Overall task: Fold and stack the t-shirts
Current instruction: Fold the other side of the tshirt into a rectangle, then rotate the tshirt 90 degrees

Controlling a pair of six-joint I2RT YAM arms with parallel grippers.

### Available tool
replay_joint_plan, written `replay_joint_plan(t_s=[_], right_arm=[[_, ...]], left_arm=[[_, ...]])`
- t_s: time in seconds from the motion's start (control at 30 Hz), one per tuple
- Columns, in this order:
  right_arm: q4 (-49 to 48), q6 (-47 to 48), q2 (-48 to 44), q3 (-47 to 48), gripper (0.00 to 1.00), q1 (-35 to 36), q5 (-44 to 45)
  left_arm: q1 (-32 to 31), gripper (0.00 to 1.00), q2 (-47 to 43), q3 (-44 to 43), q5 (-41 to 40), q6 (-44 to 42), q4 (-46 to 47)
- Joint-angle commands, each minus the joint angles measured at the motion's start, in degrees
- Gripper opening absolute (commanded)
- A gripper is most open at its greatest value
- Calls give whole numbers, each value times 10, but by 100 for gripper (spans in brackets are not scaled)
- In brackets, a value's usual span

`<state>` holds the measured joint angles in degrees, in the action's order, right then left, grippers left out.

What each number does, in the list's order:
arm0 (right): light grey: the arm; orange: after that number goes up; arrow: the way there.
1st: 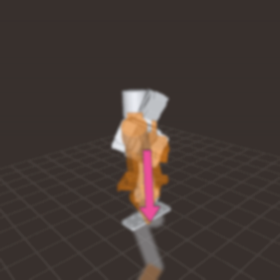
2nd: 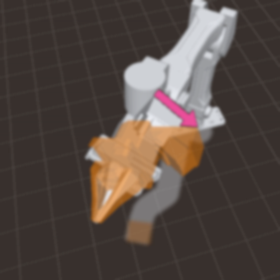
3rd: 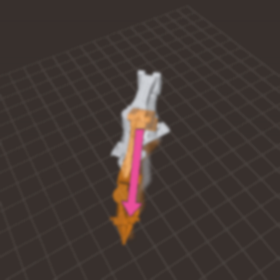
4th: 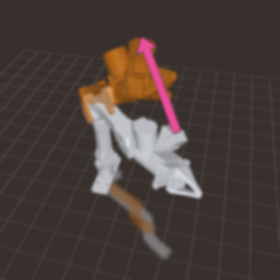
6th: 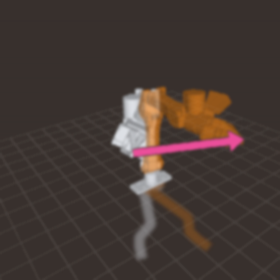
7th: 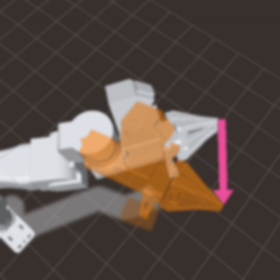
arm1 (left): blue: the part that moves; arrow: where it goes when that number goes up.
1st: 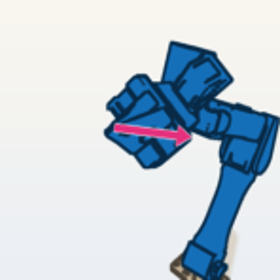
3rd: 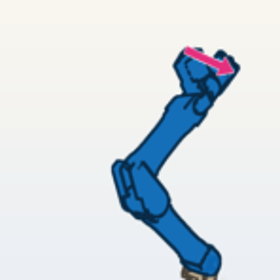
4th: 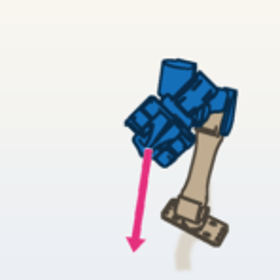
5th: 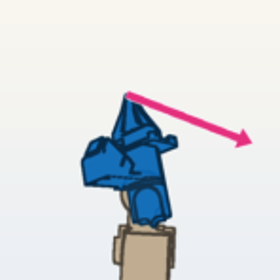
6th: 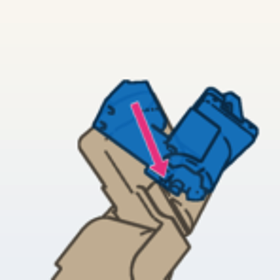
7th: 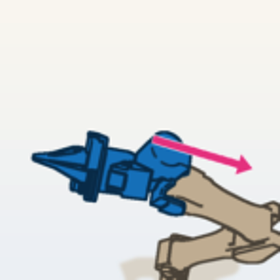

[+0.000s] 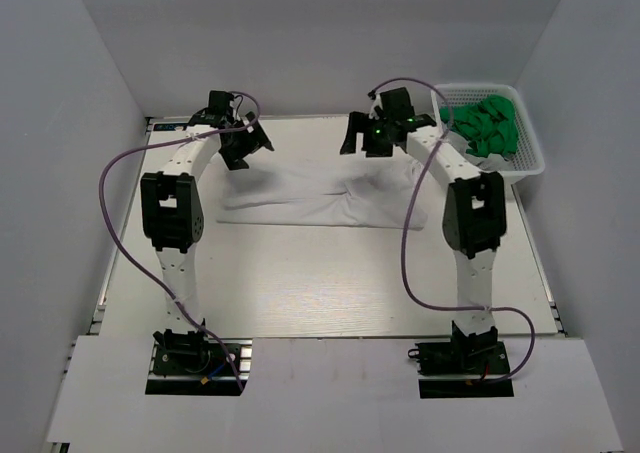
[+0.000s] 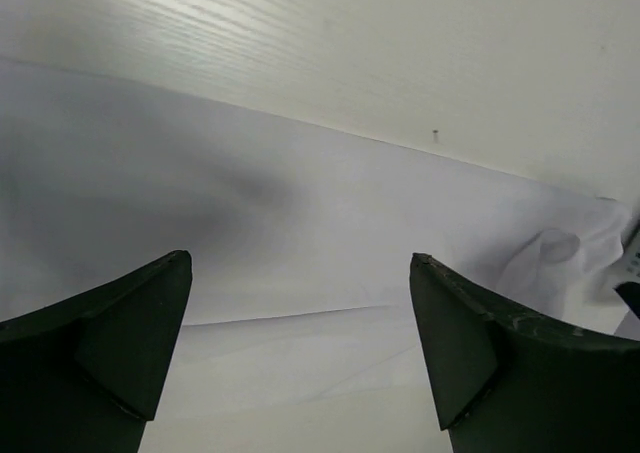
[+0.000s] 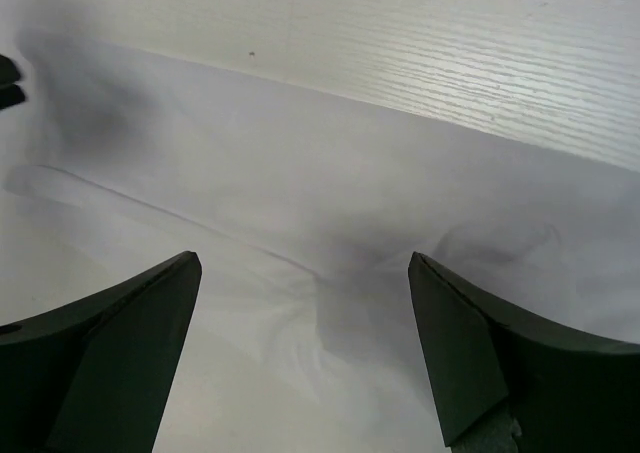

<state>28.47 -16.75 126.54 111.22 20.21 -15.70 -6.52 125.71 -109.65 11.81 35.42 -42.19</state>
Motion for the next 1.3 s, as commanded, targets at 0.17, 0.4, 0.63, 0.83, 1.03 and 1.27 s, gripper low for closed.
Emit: replay_joint_plan(t_s=[0.17,0.4,0.63,0.83,1.03,1.27], right_arm=[[-47,-72,-164,-185,90,-6,54],[-35,-95,-198,-310,90,-9,79],[-72,-104,-116,-286,90,-8,55],[-175,-61,4,-132,90,-7,3],[-122,52,126,90,90,-3,-123],[-125,80,10,42,90,-1,-68]], left_arm=[[-11,100,1,41,32,-36,23],[-11,100,1,116,-42,-34,-7],[-34,100,-87,354,29,3,-10],[-157,100,-223,580,369,-10,-9],[-217,100,-304,459,318,-37,-162],[-224,100,-397,404,300,-16,-119]])
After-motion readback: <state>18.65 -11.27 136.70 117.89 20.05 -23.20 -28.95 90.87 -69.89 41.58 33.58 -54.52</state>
